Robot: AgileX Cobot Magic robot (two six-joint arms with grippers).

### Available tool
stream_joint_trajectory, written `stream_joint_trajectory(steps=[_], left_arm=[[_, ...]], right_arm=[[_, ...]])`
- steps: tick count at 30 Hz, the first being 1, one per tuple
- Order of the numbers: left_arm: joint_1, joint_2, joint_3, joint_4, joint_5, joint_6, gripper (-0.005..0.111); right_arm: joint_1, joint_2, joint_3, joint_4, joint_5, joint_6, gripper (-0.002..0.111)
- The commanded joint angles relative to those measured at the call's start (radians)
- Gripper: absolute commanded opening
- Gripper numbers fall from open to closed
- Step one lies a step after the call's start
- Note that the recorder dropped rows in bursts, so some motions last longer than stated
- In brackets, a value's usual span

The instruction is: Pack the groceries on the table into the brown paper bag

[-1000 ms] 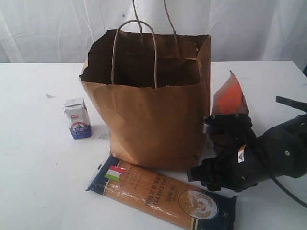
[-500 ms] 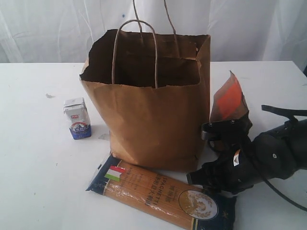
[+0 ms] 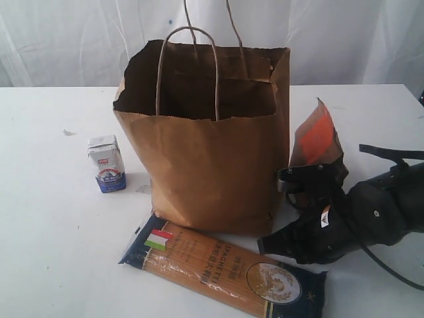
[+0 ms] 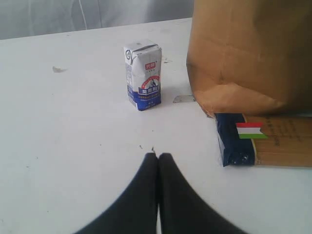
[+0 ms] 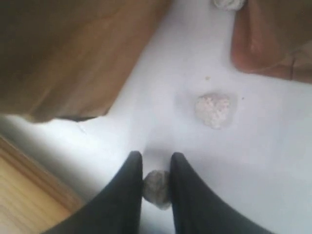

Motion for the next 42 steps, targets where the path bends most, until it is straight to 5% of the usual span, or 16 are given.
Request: stream_joint_trajectory(steps=[1,15,28,33,42], left_arm=[[0.001,-0.005,0.005,-0.002,0.002,-0.007,0.000],[0.001,-0.005,0.005,-0.002,0.002,-0.007,0.000],[0.001,-0.005,0.005,-0.002,0.002,-0.007,0.000],[0.001,-0.005,0.005,-0.002,0.002,-0.007,0.000],[0.001,-0.005,0.005,-0.002,0.002,-0.007,0.000]], right_arm=[[-0.001,-0.034,0.008,0.003,0.092,-0.010,0.012],[0.003,-0.502,0.006,0.008,0.277,-0.130,0.010],[0.268,-0.636,-0.266,0.257,0.645,-0.555,0.000],[0.401,-0.533,-0.431,0.264,0.623,-0.680,0.000],[0.506,-0.345,-0.684,0.121,0.238,-0.722,0.000]])
